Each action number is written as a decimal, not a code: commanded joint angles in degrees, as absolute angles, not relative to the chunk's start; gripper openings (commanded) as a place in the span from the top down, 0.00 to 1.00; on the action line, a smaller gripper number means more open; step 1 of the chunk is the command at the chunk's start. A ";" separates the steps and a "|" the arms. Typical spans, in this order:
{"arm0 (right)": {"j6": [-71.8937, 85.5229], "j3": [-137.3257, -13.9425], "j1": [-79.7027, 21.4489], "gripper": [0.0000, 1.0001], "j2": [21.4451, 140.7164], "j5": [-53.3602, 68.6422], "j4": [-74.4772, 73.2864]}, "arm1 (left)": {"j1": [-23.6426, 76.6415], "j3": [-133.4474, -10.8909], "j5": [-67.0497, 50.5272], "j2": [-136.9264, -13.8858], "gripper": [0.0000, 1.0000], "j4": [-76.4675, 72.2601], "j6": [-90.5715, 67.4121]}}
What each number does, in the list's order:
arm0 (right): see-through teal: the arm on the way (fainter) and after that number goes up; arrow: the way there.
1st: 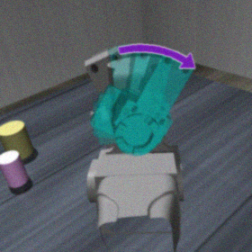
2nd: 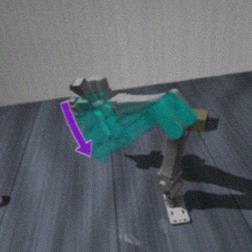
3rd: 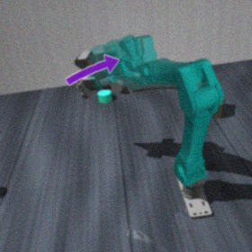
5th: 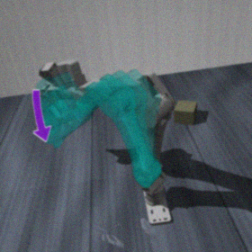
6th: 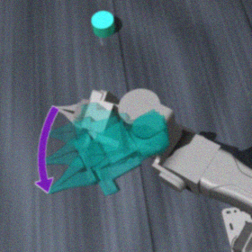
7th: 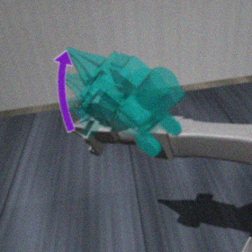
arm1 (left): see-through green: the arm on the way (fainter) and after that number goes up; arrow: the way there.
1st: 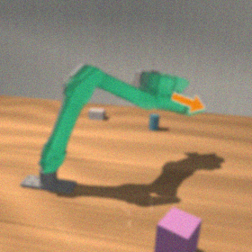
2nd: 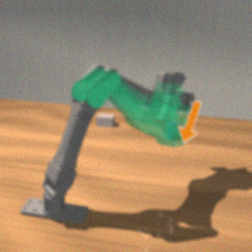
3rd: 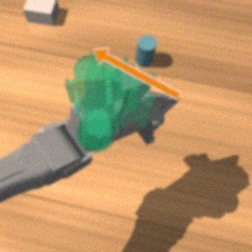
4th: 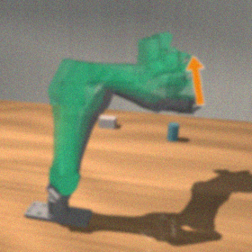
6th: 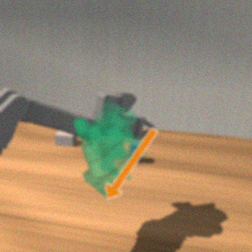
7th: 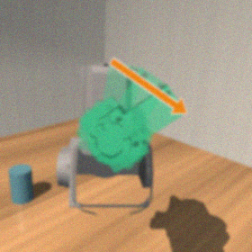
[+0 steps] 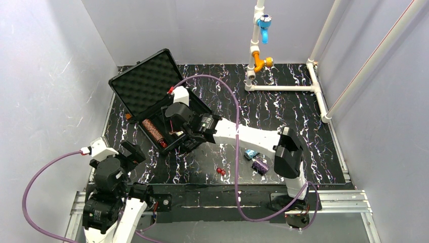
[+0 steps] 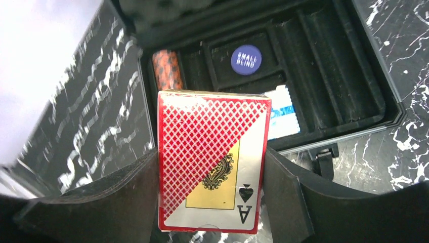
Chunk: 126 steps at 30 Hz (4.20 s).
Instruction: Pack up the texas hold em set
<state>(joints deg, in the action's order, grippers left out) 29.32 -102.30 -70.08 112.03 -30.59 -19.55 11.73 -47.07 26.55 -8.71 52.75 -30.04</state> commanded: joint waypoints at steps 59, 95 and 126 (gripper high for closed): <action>92.17 -122.33 -60.21 0.99 144.48 -39.99 1.94 | 8.00 -47.45 25.22 -10.08 0.05 52.12 -28.62; 74.84 -111.98 -61.08 0.02 130.61 -34.75 5.97 | 5.99 -47.28 23.60 -10.27 0.05 51.57 -27.95; 59.69 -85.40 -36.29 0.02 127.39 24.14 44.82 | 5.56 -47.15 22.70 -11.82 0.05 51.24 -27.60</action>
